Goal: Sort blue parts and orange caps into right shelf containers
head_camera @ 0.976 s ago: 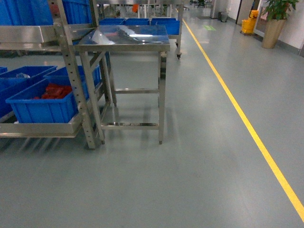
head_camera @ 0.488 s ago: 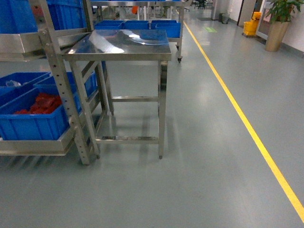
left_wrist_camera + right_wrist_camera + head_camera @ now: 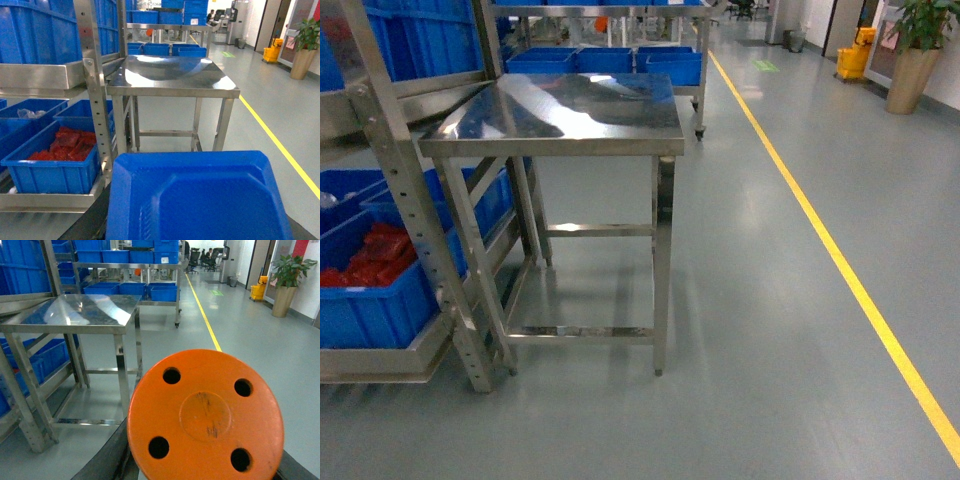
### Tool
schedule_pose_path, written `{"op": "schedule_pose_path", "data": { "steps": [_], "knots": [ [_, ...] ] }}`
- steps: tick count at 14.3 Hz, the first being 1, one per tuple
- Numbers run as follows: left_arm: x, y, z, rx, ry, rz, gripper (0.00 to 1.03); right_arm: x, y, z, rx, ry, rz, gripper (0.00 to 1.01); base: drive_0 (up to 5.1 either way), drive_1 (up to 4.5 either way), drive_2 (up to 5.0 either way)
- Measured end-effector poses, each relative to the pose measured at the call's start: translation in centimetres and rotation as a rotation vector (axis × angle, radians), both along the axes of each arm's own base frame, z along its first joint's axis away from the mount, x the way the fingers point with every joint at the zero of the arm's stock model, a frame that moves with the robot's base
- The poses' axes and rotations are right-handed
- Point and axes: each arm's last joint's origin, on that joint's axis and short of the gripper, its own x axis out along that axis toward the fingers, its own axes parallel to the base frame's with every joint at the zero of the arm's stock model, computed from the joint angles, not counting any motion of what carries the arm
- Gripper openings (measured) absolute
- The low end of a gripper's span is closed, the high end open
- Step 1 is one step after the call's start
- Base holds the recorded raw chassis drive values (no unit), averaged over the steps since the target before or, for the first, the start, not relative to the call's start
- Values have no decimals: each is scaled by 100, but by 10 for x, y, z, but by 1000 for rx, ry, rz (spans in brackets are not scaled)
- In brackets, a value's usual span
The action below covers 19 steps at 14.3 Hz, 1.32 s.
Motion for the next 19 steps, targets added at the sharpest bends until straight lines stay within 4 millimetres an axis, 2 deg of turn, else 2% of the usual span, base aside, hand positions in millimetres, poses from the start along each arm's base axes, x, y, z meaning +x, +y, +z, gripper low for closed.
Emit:
{"op": "schedule_pose_path", "data": {
  "steps": [11,14,19],
  "knots": [
    [0,0,0,0,3,0,43,0,0,0,0,2,0,43,-4,430,-437],
    [0,0,0,0,2,1,43,0,0,0,0,0,0,43,2,45,-41],
    [0,0,0,0,3,0,43,0,0,0,0,1,-3,43,-470,110,373]
  ]
}}
